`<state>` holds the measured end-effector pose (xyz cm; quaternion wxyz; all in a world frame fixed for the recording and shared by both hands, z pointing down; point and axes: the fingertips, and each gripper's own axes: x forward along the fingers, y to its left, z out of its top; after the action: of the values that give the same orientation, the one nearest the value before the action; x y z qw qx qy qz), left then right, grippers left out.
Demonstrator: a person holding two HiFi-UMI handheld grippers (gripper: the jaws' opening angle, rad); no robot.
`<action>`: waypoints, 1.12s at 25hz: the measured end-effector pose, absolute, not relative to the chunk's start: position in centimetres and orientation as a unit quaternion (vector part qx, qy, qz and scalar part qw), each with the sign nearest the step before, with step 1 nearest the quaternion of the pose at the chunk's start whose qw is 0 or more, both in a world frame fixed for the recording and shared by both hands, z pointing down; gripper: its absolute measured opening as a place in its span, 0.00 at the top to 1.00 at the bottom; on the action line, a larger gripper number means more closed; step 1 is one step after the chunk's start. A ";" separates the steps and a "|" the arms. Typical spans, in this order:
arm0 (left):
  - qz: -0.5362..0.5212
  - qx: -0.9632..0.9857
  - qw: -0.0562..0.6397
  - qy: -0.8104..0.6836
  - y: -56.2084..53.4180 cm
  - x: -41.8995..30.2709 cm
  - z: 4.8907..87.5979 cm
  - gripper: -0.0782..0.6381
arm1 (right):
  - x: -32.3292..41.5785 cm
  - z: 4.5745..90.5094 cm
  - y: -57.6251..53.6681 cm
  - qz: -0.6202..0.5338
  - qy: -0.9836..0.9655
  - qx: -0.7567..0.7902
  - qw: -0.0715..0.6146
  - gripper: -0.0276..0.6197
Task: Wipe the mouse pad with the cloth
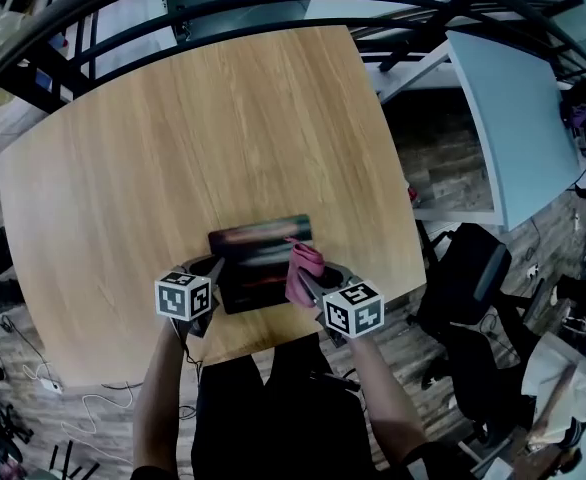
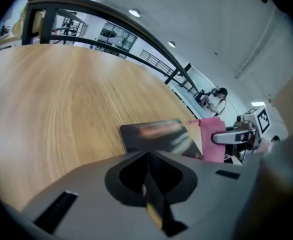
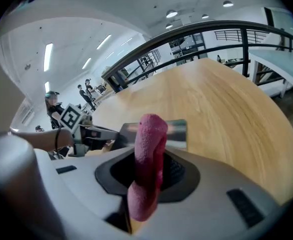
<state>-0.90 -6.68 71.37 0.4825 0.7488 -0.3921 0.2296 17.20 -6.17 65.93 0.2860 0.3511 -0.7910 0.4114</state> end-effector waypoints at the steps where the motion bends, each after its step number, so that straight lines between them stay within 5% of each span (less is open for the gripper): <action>1: 0.233 0.751 0.485 -0.382 -7.0 -0.8 71.6 0.85 | 15.9 65.6 -5.5 0.416 -0.796 0.338 0.282 0.80; 14: 0.227 0.754 0.504 -0.355 -7.6 -0.7 71.7 0.86 | 1.3 69.5 3.1 0.446 -0.808 0.187 0.337 0.80; 28: 0.226 0.749 0.511 -0.357 -7.4 -1.0 71.8 0.86 | 1.4 71.5 2.2 0.442 -0.797 0.200 0.359 0.81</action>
<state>-1.05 -7.39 71.76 0.5109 0.7488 -0.3566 0.2259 1.37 2.15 71.47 0.3587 0.2001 -0.7974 0.4422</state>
